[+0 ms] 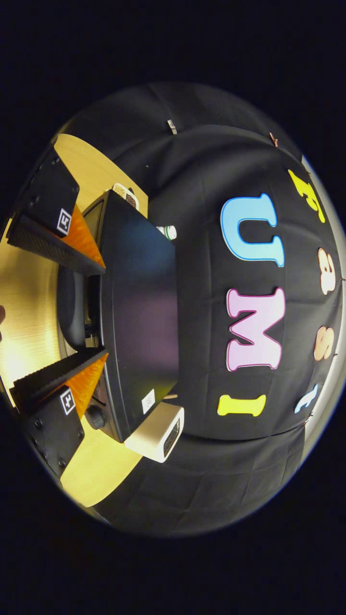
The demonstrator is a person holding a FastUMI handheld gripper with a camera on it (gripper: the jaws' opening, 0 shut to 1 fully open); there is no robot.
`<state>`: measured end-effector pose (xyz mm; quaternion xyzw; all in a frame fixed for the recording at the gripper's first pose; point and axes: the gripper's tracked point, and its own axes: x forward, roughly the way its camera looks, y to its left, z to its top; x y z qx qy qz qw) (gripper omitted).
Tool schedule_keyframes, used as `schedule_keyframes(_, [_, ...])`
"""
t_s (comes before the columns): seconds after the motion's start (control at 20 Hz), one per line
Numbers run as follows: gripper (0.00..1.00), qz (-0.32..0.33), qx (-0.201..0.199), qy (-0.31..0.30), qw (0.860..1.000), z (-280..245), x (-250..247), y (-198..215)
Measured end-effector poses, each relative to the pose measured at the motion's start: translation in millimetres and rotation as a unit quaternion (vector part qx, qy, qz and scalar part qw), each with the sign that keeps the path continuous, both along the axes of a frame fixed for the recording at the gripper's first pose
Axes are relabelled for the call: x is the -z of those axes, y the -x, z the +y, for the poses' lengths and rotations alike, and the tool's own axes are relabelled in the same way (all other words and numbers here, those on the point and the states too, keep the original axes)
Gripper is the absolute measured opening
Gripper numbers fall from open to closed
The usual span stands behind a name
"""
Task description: Open the toaster oven, put the food inside, and close the toaster oven door.
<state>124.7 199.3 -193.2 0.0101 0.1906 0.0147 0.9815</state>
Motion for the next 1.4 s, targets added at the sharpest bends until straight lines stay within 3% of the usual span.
schedule_keyframes(0.25, [0.99,0.015,-0.013,-0.006,1.0,0,4,11])
schedule_keyframes(0.85, [0.98,0.045,-0.04,-0.018,0.998,-6,37,91])
schedule_keyframes(1.25, [0.98,0.127,-0.066,0.004,0.99,-11,99,137])
schedule_keyframes(1.4, [0.99,0.161,-0.053,0.021,0.985,-26,121,150])
